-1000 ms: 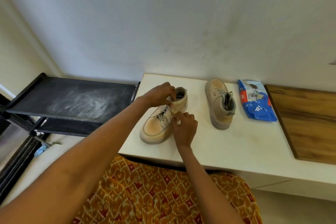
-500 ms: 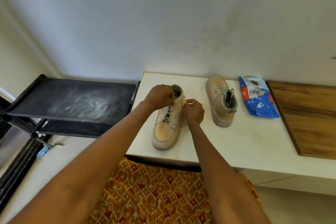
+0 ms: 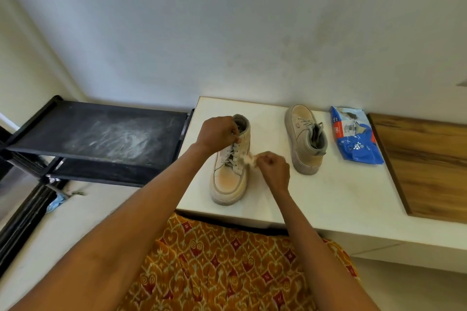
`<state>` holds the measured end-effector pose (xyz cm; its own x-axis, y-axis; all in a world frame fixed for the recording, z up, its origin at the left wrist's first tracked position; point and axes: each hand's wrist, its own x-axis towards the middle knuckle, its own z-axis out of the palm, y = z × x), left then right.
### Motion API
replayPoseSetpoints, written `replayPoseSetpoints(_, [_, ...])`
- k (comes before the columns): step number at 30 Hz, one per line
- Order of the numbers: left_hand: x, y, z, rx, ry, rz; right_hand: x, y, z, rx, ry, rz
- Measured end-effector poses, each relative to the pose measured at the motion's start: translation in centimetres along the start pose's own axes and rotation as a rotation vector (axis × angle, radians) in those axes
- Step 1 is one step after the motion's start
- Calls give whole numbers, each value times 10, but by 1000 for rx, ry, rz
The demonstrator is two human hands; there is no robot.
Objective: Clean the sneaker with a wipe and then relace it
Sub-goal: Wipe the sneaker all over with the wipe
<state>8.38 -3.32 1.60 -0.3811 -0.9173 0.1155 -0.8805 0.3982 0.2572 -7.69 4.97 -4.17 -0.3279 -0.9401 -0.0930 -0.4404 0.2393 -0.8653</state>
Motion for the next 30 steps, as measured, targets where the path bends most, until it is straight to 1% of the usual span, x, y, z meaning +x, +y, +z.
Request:
replayPoseSetpoints(2, [-2, -1, 2, -12, 24, -12, 17, -16, 7, 71, 152, 61])
replayPoseSetpoints(3, [-2, -1, 2, -9, 30, -16, 21, -23, 13, 51, 179, 49])
replayPoseSetpoints(6, [-1, -1, 2, -4, 27, -27, 21, -28, 30, -17, 166, 11])
replayPoseSetpoints(8, [-1, -2, 1, -10, 27, -35, 10, -16, 35, -61, 164, -6])
replayPoseSetpoints(13, [-4, 0, 6, -39, 34, -75, -42, 23, 26, -253, 106, -176])
replayPoseSetpoints(17, [-5, 3, 7, -54, 25, -117, -55, 35, 4, -393, -63, -244])
replayPoseSetpoints(18, [-6, 3, 7, -64, 27, -131, -49, 33, 0, -385, -59, -242])
replayPoseSetpoints(19, [-7, 3, 8, -75, 31, -147, -42, 27, -2, -336, -18, -222])
replayPoseSetpoints(21, [-9, 0, 8, -89, 40, -177, -21, 9, -3, -194, 114, -145])
replayPoseSetpoints(22, [-11, -1, 8, -89, 42, -184, -10, 0, 0, -166, 150, -119])
replayPoseSetpoints(27, [-16, -5, 10, -75, 75, -153, 38, -26, 34, -274, 106, -104])
replayPoseSetpoints(30, [-13, -5, 10, -58, 75, -162, 40, -31, 47, -254, 90, -74])
